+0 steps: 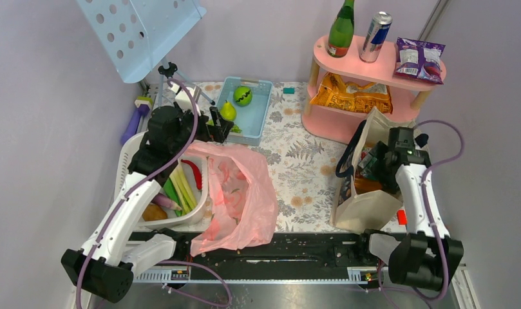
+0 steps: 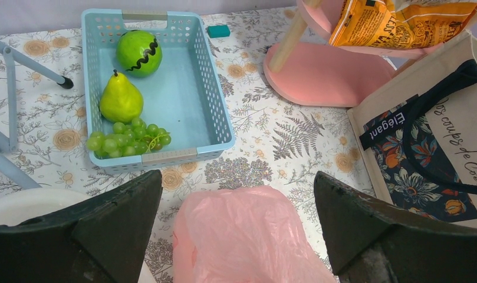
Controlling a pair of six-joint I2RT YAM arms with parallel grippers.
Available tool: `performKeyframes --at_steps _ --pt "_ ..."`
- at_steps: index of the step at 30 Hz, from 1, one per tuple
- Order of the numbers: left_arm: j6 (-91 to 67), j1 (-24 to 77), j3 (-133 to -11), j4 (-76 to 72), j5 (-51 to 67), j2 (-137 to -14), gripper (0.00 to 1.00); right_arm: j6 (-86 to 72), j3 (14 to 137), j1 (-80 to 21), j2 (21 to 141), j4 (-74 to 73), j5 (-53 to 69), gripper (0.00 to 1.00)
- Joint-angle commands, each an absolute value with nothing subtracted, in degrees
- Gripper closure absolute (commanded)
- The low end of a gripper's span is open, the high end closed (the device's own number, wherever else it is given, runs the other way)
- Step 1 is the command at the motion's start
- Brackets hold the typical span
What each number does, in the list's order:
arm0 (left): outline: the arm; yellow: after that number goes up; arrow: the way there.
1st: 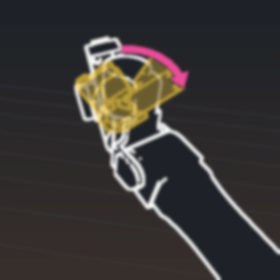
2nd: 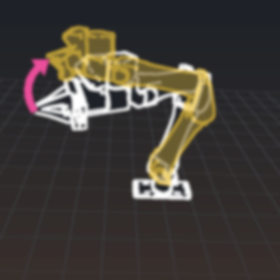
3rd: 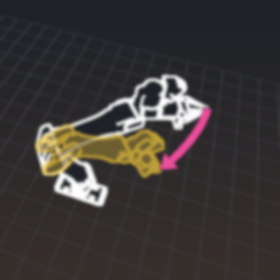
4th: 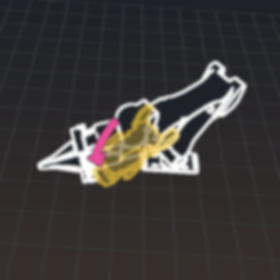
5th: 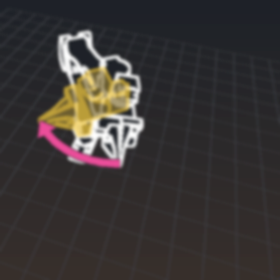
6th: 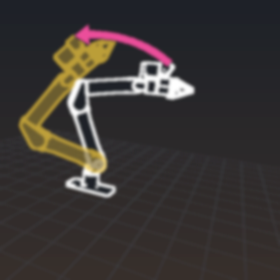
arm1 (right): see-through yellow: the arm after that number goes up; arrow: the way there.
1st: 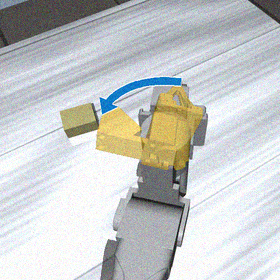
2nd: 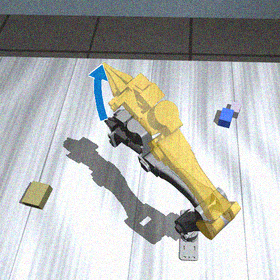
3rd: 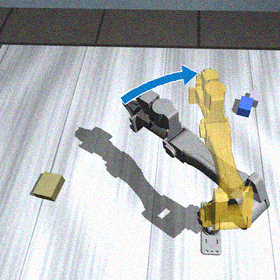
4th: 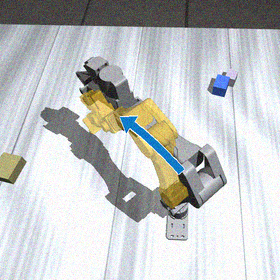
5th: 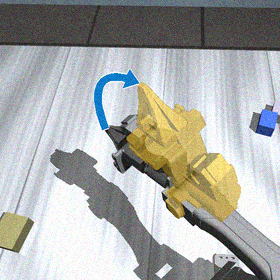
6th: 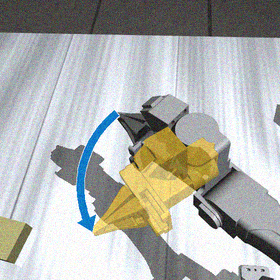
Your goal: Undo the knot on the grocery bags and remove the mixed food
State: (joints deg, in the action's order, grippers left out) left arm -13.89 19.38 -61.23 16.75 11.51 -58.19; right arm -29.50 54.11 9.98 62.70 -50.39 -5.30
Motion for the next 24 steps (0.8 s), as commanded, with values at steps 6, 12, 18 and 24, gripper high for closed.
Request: performKeyframes --at_steps 6,12,18,24 --pt "-13.09 19.07 -61.19 15.03 9.99 -56.57 0.01 -34.45 42.74 8.84 76.81 -37.13 -0.78 0.01" --pt "-13.10 19.05 -61.21 14.96 9.93 -56.43 0.01 -34.09 41.05 8.53 83.31 -31.51 -0.15 0.10" --pt "-13.02 19.07 -61.10 14.91 9.72 -56.35 0.01 -34.09 39.98 8.42 81.81 -29.28 0.74 0.56" --pt "-13.09 19.07 -61.08 14.94 9.67 -56.43 0.01 -33.29 40.95 8.44 73.15 -33.27 -3.68 0.92"
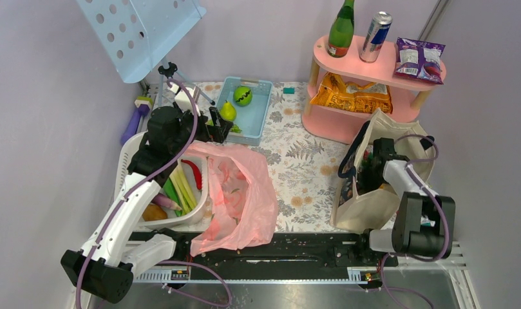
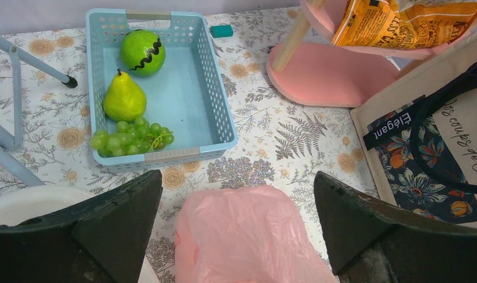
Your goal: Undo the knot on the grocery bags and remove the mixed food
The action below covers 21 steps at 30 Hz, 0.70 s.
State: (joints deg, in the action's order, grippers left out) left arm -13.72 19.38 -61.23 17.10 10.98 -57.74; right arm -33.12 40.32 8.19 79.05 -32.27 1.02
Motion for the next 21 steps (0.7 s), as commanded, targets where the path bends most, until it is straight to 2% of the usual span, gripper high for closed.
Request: performKeyframes --at_steps 1,3,13,21 --pt "-13.09 19.03 -61.06 14.93 9.70 -56.43 0.01 -33.29 41.26 8.37 71.43 -34.21 -4.55 0.96" --pt "-13.05 19.07 -61.01 14.94 9.61 -56.36 0.01 -33.23 42.08 8.44 67.41 -36.34 -6.68 1.00" --pt "-12.77 19.07 -61.07 15.10 8.95 -56.29 0.01 -30.18 51.03 8.44 46.15 -42.10 -14.30 1.00" --pt "-12.74 19.07 -61.03 15.22 8.89 -56.64 0.01 -26.36 60.19 8.50 43.87 -44.70 -11.15 1.00"
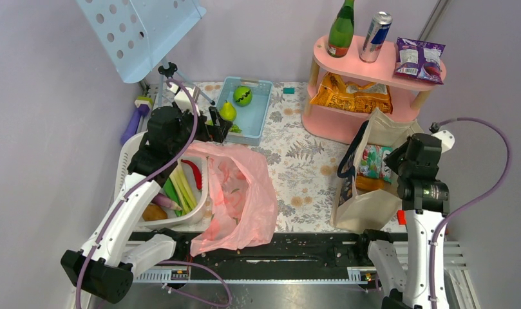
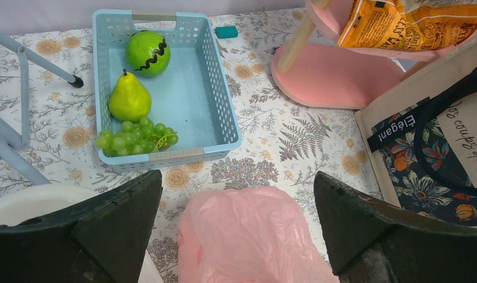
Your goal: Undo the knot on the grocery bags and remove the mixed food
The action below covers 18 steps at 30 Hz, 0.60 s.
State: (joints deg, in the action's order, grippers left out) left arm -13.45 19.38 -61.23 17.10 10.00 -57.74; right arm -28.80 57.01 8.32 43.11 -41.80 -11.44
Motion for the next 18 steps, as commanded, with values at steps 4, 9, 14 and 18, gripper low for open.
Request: performKeyframes --at_steps 4,9,14,18 --pt "-12.69 19.07 -60.95 14.61 11.12 -56.81 0.01 -24.75 59.13 8.43 43.99 -43.02 -7.64 1.00" --pt "-13.40 22.79 -60.22 12.87 13.95 -58.08 0.01 -28.20 55.34 8.44 51.35 -49.13 -5.88 0.28" --pt "-13.16 24.08 -60.59 13.60 13.68 -58.74 0.01 -33.77 44.44 8.43 57.81 -45.67 -5.24 0.01" --pt "-12.45 24.07 -60.80 14.41 12.36 -58.33 0.01 -36.07 39.36 8.44 65.97 -40.74 -4.32 0.01"
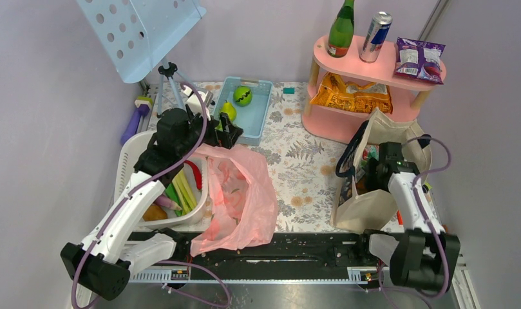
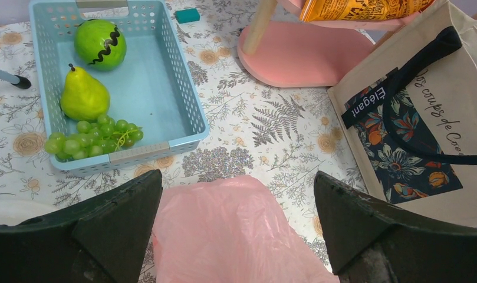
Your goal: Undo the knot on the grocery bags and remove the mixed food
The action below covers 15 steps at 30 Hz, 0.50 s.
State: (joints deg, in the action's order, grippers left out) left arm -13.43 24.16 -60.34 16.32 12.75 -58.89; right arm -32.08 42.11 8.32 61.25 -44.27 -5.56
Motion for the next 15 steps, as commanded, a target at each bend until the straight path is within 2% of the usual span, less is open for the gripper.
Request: performKeyframes --at_steps 1,12,14,15 --pt "-12.21 24.08 -60.75 14.60 12.05 -58.25 0.01 -36.02 38.93 8.44 68.13 -39.46 -4.31 0.01" --pt "-11.51 23.98 -60.97 15.30 10.28 -58.69 0.01 -34.54 39.57 7.83 86.56 -29.51 -1.14 0.01" --pt "-11.59 23.99 -60.95 15.28 10.32 -58.86 0.01 -34.63 39.85 7.84 86.18 -28.46 -1.17 0.08" --pt "-11.56 23.98 -60.89 15.28 10.29 -58.93 0.01 -34.52 39.92 7.84 85.79 -27.94 -1.17 0.16"
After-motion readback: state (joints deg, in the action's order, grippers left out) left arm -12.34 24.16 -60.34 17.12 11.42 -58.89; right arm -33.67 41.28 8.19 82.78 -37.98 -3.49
